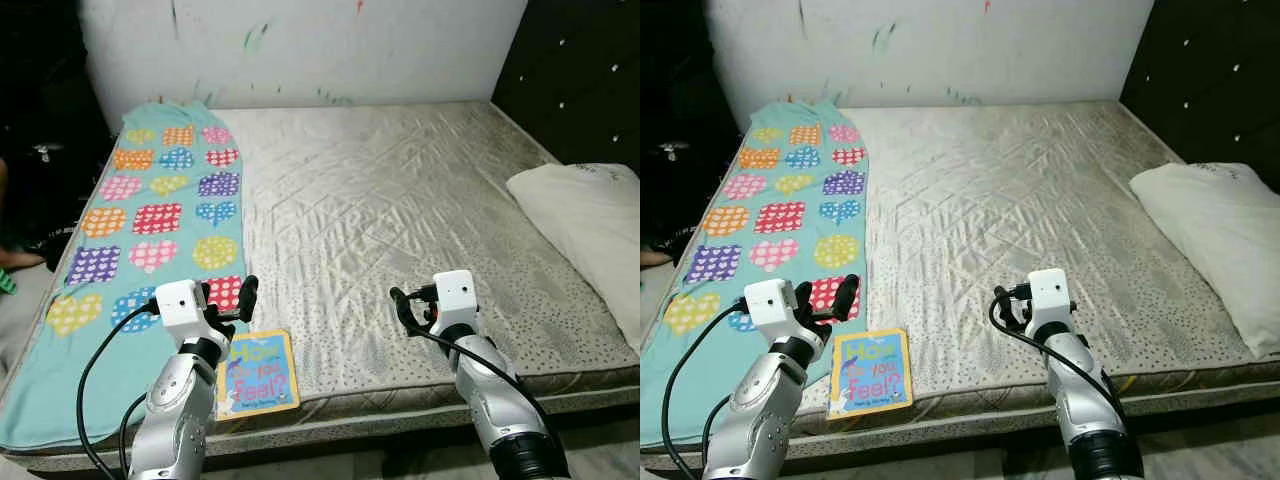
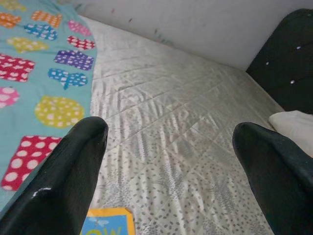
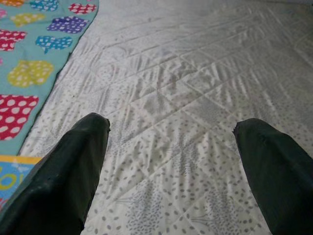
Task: Clean up the room
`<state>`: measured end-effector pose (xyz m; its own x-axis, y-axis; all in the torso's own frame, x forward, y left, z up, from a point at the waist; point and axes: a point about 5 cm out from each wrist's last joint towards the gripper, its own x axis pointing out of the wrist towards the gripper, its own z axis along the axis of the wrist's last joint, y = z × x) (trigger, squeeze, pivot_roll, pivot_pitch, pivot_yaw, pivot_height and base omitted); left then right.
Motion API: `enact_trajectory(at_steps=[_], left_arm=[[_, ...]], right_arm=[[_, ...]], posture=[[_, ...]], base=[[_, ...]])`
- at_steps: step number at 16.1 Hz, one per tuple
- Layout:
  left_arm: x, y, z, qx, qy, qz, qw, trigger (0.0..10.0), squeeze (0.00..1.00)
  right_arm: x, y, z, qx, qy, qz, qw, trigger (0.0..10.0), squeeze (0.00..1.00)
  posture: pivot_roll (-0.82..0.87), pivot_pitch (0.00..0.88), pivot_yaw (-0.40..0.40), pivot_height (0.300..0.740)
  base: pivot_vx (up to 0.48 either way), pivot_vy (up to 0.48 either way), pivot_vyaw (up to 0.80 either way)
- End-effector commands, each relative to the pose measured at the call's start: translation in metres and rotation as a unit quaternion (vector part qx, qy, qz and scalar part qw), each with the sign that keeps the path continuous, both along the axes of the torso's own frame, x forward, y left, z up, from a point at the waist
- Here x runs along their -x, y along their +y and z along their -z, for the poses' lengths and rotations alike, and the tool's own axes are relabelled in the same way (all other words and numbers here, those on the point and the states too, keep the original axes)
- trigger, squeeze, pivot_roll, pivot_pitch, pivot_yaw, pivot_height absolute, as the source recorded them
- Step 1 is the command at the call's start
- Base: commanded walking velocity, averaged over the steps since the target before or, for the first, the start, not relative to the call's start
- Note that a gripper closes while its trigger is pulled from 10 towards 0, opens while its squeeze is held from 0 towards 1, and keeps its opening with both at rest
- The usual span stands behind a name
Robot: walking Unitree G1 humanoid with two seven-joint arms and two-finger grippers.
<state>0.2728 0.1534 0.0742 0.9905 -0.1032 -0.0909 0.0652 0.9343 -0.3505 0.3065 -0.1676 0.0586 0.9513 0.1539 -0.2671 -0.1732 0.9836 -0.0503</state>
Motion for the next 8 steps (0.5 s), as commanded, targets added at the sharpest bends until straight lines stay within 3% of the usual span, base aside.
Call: enact_trajectory(at_steps=[1,5,8], left_arm=[[-0.0032,0.0020,-0.0056,-0.006,-0.006,-0.002,1.000,10.0,0.00],[-0.0042,0.0029,-0.0033,-0.002,0.006,-0.004,1.000,10.0,0.00],[-0.0036,0.0030,-0.0034,0.000,0.005,-0.005,1.000,10.0,0.00]], right_arm=[[-0.0045,-0.0009,-0.0069,-0.007,-0.006,0.002,1.000,10.0,0.00],[-0.0048,0.0014,-0.0066,-0.011,-0.002,-0.004,1.000,10.0,0.00],[-0.0044,0.0015,-0.0054,-0.013,0.002,-0.005,1.000,10.0,0.00]], posture=[[-0.06,0.065,-0.012,0.740],[-0.06,0.073,-0.012,0.740],[-0.05,0.071,-0.014,0.740]], base=[[0.000,0.000,0.00],[0.000,0.000,0.00],[0.000,0.410,0.00]])
